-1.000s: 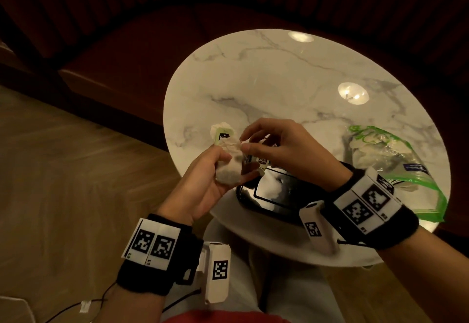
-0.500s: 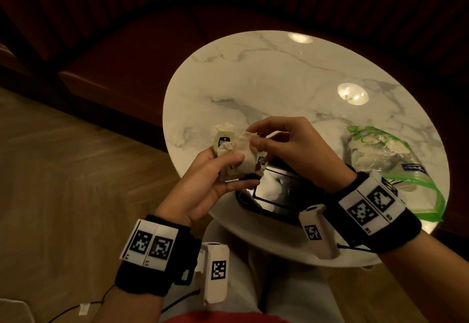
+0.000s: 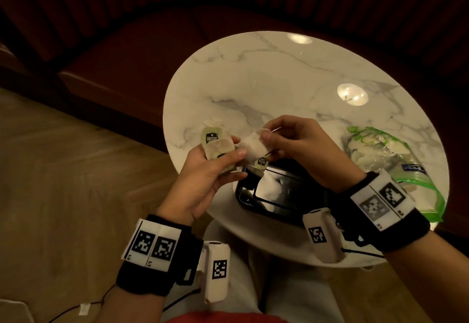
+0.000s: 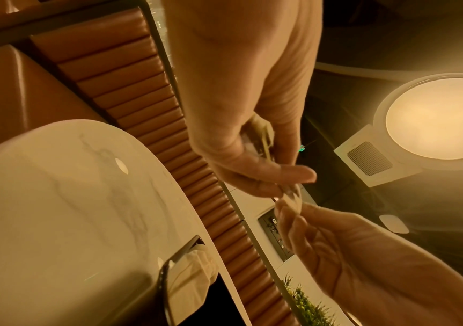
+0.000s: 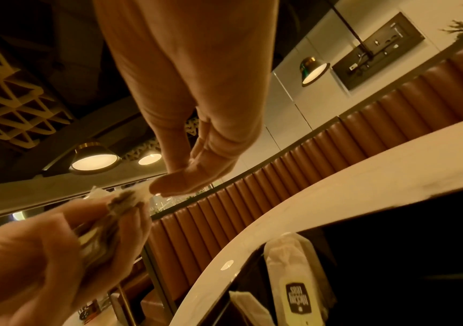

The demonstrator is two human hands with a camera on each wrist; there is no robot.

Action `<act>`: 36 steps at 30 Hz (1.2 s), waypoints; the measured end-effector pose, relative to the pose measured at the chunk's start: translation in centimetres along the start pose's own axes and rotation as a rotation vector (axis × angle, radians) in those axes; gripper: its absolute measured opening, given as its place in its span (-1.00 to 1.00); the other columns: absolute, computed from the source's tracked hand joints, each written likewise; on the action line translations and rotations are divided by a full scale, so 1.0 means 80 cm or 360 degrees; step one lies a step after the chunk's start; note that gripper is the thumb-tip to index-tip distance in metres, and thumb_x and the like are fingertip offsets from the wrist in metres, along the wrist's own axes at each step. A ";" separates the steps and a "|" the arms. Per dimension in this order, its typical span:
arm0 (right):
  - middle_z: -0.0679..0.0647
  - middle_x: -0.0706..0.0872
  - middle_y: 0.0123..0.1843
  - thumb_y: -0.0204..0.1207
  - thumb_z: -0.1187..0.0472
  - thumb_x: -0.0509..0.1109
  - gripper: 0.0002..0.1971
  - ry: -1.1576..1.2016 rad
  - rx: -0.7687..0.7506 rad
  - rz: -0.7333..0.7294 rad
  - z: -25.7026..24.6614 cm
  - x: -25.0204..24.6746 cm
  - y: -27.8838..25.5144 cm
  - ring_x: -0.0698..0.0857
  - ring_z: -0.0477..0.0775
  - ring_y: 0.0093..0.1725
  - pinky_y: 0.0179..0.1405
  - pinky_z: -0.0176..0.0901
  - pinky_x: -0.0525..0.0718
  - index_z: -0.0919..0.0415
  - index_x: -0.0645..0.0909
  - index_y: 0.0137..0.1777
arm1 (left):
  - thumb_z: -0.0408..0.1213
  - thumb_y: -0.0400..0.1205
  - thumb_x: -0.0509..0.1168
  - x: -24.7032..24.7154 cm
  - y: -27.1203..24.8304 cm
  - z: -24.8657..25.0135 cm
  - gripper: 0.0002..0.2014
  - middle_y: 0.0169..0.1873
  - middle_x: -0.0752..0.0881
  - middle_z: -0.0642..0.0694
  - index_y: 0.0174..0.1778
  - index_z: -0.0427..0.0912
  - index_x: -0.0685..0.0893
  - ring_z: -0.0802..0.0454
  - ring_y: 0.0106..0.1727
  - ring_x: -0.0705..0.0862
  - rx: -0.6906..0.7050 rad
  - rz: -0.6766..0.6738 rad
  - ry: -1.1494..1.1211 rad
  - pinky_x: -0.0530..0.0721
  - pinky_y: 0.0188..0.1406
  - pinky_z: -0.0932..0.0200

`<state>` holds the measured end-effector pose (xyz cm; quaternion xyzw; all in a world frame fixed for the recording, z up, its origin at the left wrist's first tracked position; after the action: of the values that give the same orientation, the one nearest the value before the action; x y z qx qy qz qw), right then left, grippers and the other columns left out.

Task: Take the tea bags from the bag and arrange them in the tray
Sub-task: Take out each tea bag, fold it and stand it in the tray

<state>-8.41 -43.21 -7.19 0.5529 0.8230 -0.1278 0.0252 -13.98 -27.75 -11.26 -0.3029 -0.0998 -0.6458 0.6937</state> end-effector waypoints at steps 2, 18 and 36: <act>0.23 0.78 -0.20 0.58 0.33 0.41 -0.88 0.0051 0.0064 -0.0006 0.006 0.002 -0.004 0.75 0.15 -0.25 -0.10 -0.03 0.79 0.41 0.64 0.03 | -0.49 0.52 0.40 -0.003 0.001 0.005 -0.83 -0.27 0.82 -0.07 -0.01 -0.23 0.65 0.09 -0.23 0.82 0.0065 0.0083 -0.0017 0.72 -0.48 0.32; 0.22 0.76 -0.11 0.50 0.30 0.50 -0.72 0.0029 -0.0025 -0.0064 0.007 0.018 -0.013 0.78 0.12 -0.22 -0.29 -0.07 0.78 0.32 0.57 0.16 | -0.45 0.51 0.47 -0.002 0.003 0.005 -0.86 -0.28 0.79 -0.08 -0.06 -0.25 0.68 0.11 -0.25 0.79 0.0147 0.0157 0.0264 0.68 -0.46 0.30; -0.15 0.52 0.00 0.47 0.03 0.52 -0.89 -0.1520 -0.0063 -0.0417 0.060 0.024 0.014 0.52 -0.17 -0.06 -0.01 -0.11 0.55 -0.06 0.83 -0.04 | -0.35 0.49 0.55 -0.042 0.020 -0.058 -0.86 -0.43 0.67 -0.05 -0.15 -0.12 0.71 0.07 -0.42 0.61 -0.0114 0.0265 0.1054 0.57 -0.57 0.27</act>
<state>-8.59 -42.21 -12.37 0.3241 0.7843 -0.3534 0.3936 -14.16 -27.55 -17.22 -0.1082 0.1787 -0.6534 0.7276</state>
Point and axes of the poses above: each hand's wrist, its own y-axis towards the middle knuckle, its own x-axis out of the palm, z = x × y, the point moved 6 cm from there along y, towards the middle knuckle
